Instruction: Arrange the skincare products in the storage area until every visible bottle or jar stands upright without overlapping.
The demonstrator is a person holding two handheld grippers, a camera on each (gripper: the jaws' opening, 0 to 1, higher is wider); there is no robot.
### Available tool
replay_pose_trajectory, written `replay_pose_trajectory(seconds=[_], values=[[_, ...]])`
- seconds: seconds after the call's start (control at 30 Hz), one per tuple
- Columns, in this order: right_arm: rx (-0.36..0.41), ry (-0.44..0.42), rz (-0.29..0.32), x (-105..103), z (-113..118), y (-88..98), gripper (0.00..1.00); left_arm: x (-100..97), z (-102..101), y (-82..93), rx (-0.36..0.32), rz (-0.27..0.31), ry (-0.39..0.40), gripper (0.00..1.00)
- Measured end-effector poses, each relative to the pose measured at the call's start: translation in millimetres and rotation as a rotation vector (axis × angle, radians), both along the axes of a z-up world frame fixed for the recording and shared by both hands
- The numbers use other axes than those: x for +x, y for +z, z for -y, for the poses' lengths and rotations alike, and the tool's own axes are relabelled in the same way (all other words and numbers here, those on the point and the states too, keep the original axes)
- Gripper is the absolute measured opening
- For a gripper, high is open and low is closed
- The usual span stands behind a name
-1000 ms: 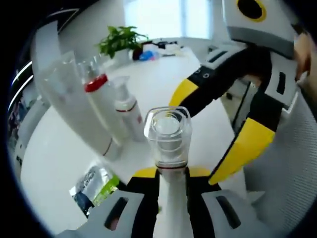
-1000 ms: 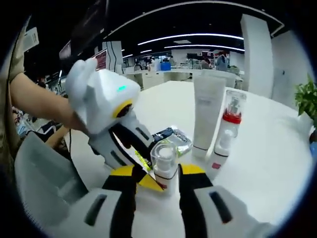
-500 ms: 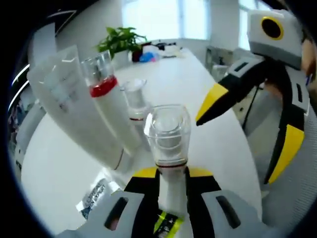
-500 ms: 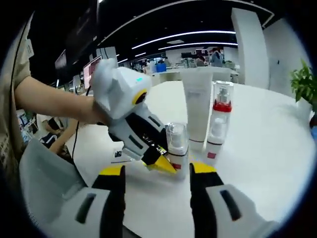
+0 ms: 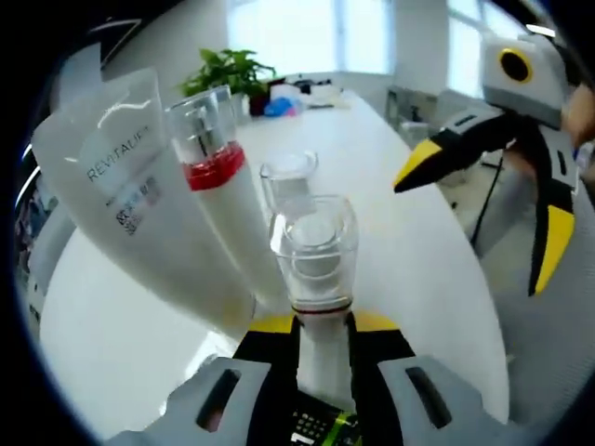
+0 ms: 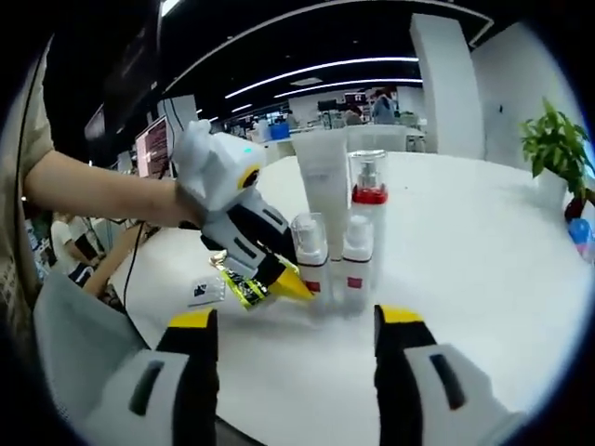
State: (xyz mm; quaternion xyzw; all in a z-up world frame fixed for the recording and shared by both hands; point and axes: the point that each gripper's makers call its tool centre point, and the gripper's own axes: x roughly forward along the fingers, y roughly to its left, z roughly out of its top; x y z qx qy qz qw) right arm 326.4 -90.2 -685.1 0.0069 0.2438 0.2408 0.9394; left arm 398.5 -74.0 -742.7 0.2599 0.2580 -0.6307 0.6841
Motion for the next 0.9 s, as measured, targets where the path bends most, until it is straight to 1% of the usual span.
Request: replay_pose_trajectory(seconds=[0.03, 0.17, 0.43, 0.7, 0.9], values=[[-0.004, -0.004, 0.000, 0.1, 1.9, -0.3, 0.70, 0.6, 0.3, -0.2, 0.003, 0.007, -0.004, 0.16], [-0.003, -0.024, -0.003, 0.1, 7.6, -0.5, 0.72, 4.0, 2.1, -2.1, 0.005, 0.003, -0.003, 0.16], [-0.003, -0.009, -0.011, -1.1, 3.0, -2.6, 0.73, 6.4, 3.6, -7.2, 0.011, 0.004, -0.010, 0.16], [0.000, -0.013, -0.014, -0.8, 3.9, -3.1, 0.73, 7.4, 3.5, -12.7, 0.023, 0.002, -0.021, 0.16], [0.001, -0.013, -0.016, -0.9, 3.6, -3.5, 0.73, 8.9, 4.4, -13.5, 0.020, 0.001, -0.016, 0.16]])
